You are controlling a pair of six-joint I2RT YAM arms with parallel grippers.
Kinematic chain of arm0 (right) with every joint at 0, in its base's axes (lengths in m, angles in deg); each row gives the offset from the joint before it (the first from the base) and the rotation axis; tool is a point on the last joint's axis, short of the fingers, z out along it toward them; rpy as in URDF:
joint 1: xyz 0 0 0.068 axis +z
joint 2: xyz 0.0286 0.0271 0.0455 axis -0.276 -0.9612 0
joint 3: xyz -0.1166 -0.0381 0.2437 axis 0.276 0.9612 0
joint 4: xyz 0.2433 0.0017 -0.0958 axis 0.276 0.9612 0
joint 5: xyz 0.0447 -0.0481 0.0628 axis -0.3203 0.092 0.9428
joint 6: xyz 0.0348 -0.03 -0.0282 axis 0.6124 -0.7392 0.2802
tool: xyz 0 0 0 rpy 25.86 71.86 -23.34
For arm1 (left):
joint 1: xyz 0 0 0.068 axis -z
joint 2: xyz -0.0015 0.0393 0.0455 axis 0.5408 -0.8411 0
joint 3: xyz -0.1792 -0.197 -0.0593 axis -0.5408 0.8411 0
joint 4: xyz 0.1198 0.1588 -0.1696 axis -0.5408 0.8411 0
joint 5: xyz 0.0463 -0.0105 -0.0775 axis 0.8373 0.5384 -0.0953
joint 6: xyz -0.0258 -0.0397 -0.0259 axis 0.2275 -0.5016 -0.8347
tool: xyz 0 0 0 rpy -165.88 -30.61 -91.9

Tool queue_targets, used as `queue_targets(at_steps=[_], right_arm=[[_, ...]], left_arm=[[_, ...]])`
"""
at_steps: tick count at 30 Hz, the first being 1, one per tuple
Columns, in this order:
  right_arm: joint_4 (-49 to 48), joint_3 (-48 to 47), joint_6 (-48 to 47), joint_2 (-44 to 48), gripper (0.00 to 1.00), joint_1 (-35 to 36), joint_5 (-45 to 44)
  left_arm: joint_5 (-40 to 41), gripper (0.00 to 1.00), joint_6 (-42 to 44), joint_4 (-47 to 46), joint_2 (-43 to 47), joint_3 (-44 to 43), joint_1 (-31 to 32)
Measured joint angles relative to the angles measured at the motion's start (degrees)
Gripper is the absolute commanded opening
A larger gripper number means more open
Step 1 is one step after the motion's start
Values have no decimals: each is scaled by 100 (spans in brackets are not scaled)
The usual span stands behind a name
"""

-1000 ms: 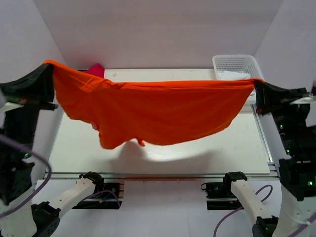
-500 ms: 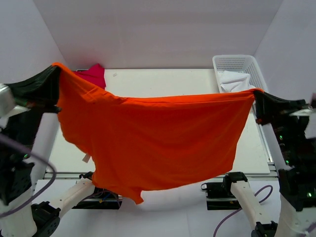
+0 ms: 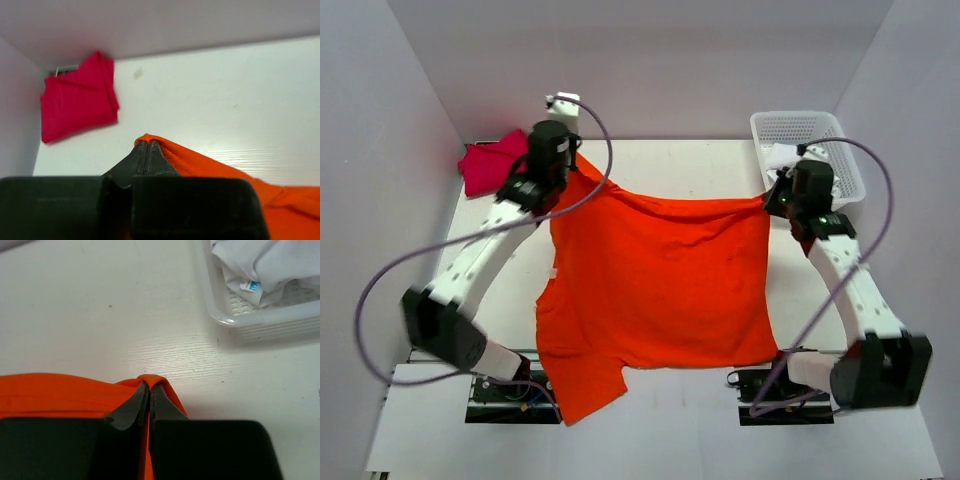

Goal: Fold and stack the t-shirts
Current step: Flatten out the tshirt

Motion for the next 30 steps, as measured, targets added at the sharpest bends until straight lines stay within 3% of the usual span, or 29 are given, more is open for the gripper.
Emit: queue_targets(at_steps=[7,15,20,26,30], right_arm=[[-640,-774,-92,-2286,0,-17,-66],[-667,-3233,-199,-4878,0,-17,-81],[-638,-4201,-199,-5685,0,-17,-83],[-623,-4664,-306,-5974,0,-15,-87],[-610,-4688,-422,-5974,0,-15,-103]], left_arm=[[291,0,-256,85,-2826,-1029,-608],[-129,0,-284,142,-4999,-3244,-1165],[-643,0,-181,-72,-5539,-3917,-1362],[-1285,0,-122,-162,-5888,-4319,-1436],[-1436,0,-179,-199,-5611,-3748,-1447]])
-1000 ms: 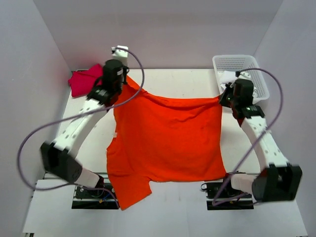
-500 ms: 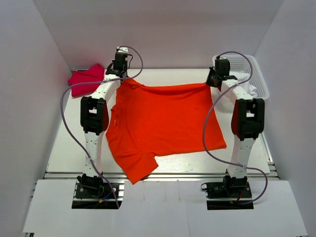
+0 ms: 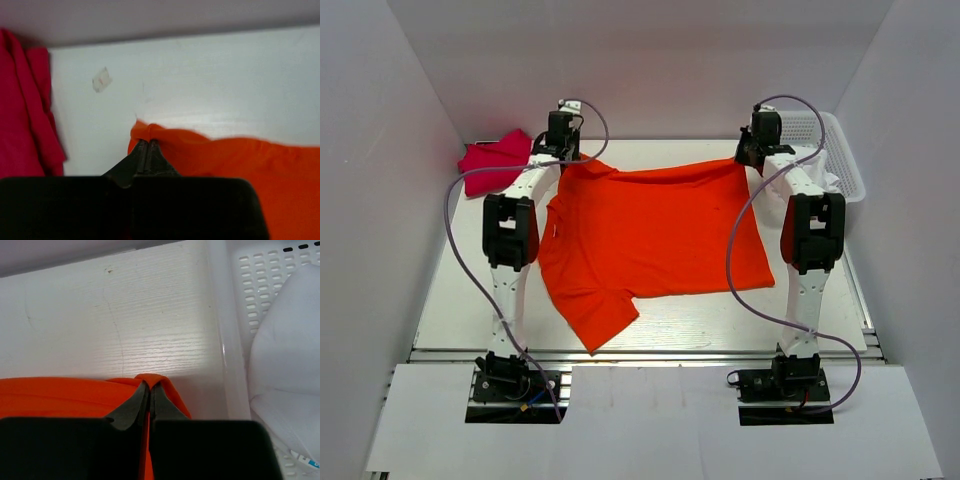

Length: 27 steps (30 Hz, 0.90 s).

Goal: Fold and stack the t-shirts
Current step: Flatten out the tshirt, then fold the flattened tshirt in 1/3 of the way

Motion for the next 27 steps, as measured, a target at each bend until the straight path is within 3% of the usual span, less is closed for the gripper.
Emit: queue_targets(at_steps=[11,17,27], right_arm=[[151,955,-315,693,0,0,-157],[212,1300,-382,1176,0,0,-236],[260,1967,-457,1574,0,0,-282]], left_arm=[[-96,0,-728,98,2824,3576,-11],[-205,0,-1266,37,4168,4848,50],[-859,0,-2186,428,5549,6555,92]])
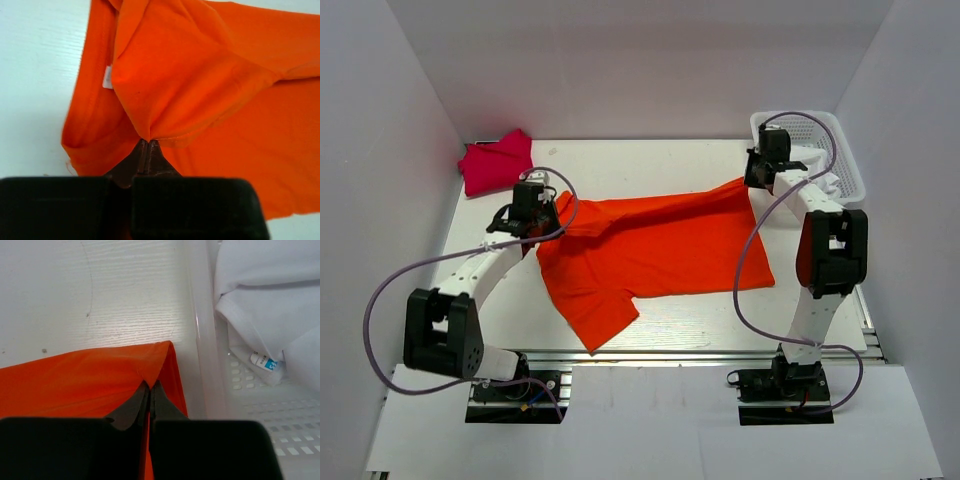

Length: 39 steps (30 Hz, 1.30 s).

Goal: Fold and stack the t-shirts
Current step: Fold the flattened tshirt in 1/3 of the way

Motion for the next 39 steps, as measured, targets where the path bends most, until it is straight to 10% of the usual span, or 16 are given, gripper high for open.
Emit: queue_targets(at_steps=[12,16,18,19,25,33,39], right_arm=[[-66,890,-26,533,9,0,-166],[-44,1113,-44,581,22,0,-227],[-15,1132,-39,581,37,0,-271],[-17,1132,-26,584,41,0,-284],[-37,1145,-142,798,89,11,0],[-219,1130,-417,1165,89,170,577],[-201,876,-501,879,89,302,901]], left_arm=[[-879,13,-649,269,1034,1410,68],[-1338,42,-713,372,1108,1633,146],[-1499,91,-688,492,1163,1655,208],[-1547,100,-636,564,1202,1657,225],[-1137,100,-649,1014,1309,1329,275],[22,97,-535,461,387,-17,155],[507,65,-254,173,-1137,-1088,83]])
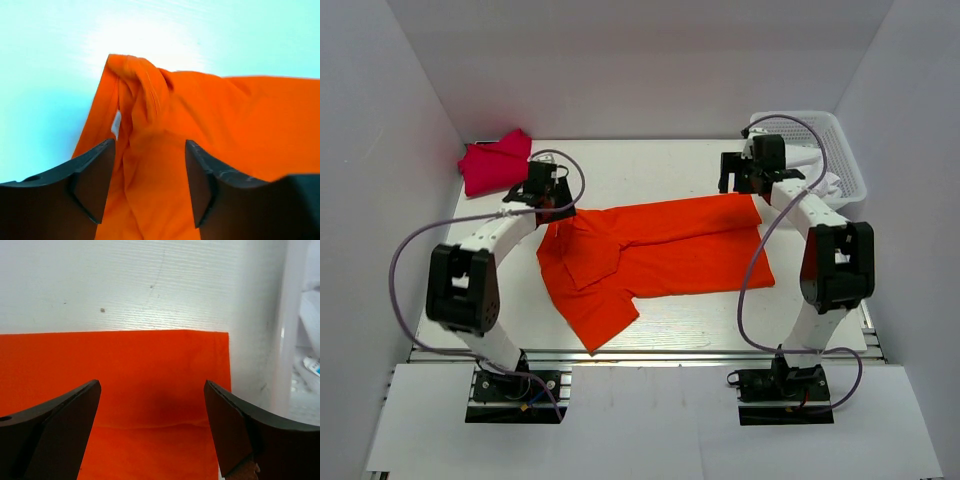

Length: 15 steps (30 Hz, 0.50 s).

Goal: Fold and stack the t-shirts
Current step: Fold the flattened tshirt in 1/3 of the way

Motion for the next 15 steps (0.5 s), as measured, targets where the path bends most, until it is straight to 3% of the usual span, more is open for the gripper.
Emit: queue_targets(at_steps=[6,9,10,13,15], right_arm=[[26,-402,11,-608,89,72,229],[35,-463,24,-857,89,81,293],[55,-472,28,-920,89,85,302],[81,-474,35,-1080,89,94,308],[107,-476,52,-1161,89,96,308]], left_arm=[[105,53,219,13,-1001,-549,-15],[116,29,317,33,-1281,-789,-15],[118,15,326,50,-1353,-874,-15],[186,0,376,85,-1550,-1141,-15],[280,0,404,96,-1574,-1174,-33]])
